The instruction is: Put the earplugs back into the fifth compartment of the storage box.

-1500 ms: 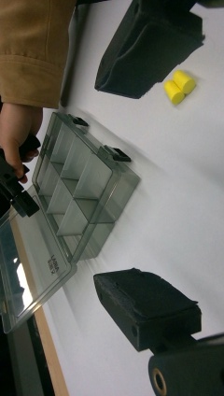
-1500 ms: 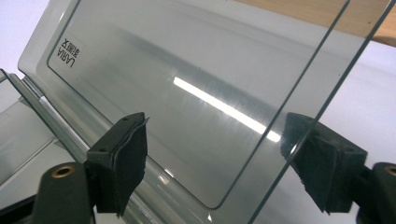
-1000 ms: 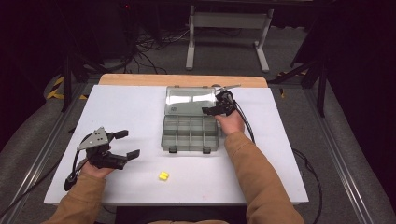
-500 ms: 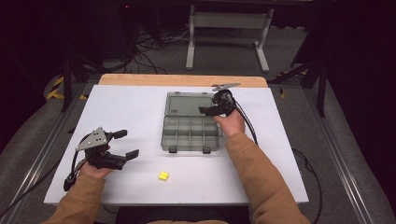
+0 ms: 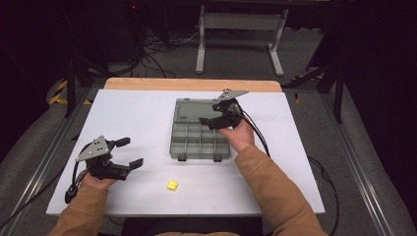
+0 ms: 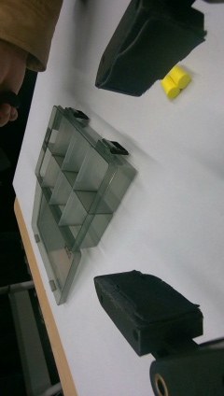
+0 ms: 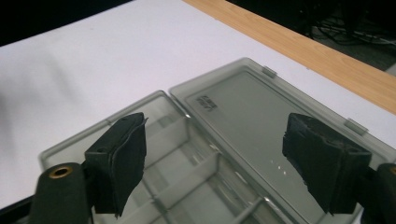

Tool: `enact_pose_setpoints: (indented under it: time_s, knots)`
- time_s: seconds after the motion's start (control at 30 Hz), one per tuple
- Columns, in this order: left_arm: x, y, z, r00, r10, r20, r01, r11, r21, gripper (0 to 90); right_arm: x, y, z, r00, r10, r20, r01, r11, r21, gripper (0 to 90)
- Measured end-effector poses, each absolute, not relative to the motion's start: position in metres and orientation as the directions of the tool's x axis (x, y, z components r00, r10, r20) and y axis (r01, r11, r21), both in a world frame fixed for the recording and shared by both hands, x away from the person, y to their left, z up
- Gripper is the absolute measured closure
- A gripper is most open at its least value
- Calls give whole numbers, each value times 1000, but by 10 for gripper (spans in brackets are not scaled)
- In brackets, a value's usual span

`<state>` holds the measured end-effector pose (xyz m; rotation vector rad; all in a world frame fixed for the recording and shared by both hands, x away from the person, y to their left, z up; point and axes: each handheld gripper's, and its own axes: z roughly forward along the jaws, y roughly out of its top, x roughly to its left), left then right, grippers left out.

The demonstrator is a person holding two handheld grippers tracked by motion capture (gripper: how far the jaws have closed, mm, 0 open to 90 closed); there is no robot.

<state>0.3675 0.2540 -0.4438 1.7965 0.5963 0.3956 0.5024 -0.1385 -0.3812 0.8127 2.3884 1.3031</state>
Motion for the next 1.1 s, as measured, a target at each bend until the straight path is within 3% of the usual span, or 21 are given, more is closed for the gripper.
enact_pose_setpoints:
  time_s: [0.77,1.1]
  knots:
    - [363,261,-445,791,612,-21,178,-197,964,69,444,-104,-370,-903,427,-56,178,488,855,225]
    - [363,261,-445,790,612,-30,186,-192,964,68,426,-90,-371,-942,329,-72,121,530,840,295]
